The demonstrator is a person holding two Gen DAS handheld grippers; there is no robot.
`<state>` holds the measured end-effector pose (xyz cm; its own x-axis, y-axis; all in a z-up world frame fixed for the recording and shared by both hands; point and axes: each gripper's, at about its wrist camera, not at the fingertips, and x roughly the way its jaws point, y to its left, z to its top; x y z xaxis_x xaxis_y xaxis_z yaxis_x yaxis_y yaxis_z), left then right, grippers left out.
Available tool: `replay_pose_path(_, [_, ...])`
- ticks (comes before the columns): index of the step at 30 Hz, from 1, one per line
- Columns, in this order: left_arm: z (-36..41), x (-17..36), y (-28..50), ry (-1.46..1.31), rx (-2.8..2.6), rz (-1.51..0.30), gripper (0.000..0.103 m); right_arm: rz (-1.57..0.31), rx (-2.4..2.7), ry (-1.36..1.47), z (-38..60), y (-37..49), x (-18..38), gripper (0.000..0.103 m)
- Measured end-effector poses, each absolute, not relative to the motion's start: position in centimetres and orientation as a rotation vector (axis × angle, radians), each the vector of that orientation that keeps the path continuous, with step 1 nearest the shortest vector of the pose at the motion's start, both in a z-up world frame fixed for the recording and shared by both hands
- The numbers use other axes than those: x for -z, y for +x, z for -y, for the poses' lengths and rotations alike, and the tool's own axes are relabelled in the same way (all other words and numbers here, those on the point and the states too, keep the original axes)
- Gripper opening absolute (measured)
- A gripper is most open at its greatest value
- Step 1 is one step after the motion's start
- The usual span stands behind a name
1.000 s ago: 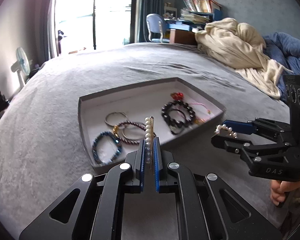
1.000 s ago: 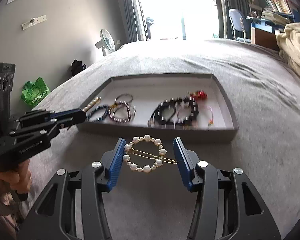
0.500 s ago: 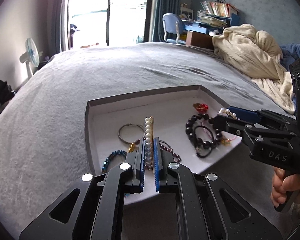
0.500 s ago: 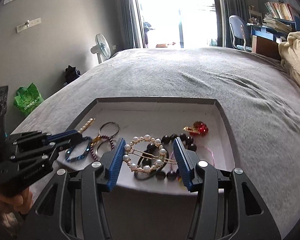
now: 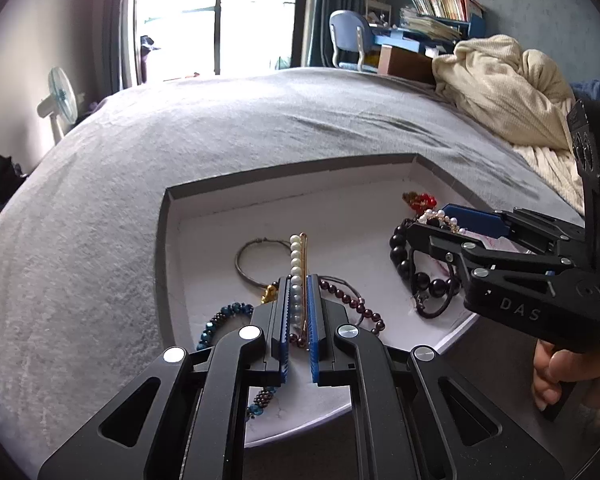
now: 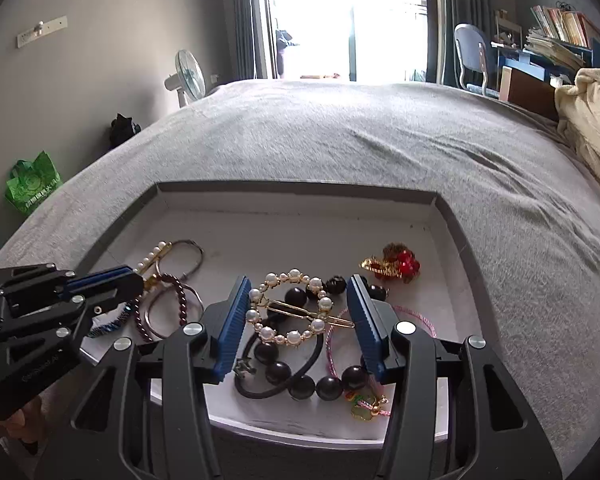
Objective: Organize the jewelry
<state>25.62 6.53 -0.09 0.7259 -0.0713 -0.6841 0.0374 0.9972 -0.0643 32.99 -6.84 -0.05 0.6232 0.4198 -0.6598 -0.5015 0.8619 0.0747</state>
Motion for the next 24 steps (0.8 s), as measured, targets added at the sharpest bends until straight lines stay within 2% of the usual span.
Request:
replay_pose_path(5, [-6.4,0.2,25.6,-0.043,0.058,-0.762,0.01,-0.726,-0.522,-0.12,7.0,33.1,0.5,0.05])
replay_pose_path(12, [-6.0,0.0,25.1,-0.026,0.04,-0.73,0.025,-0.711,-0.523,-0.104,7.6,32.7,0.4,0.051])
replay_pose_path(14, [-6.2,0.0,25.0,-0.028,0.033,-0.723,0.031,-0.705,-0.524,-0.097,7.8,32.6,0.3,0.054])
replay_pose_path(16, [-6.4,-0.2,24.8,-0.035,0.028,-0.709,0.045,-0.69,-0.526,-0.089,8.0,32.3,0.1,0.063])
replay_pose_path(19, [-6.5,-0.6,24.3,-0.041,0.023,-0.68,0.061,-0.673,-0.529,-0.078,8.3,31.8,-0.2,0.065])
replay_pose_path(24, [-6.4,-1.1,23.5,-0.036,0.006,-0.641,0.076,-0.659,-0.525,-0.071,8.8,31.1,-0.4,0.07])
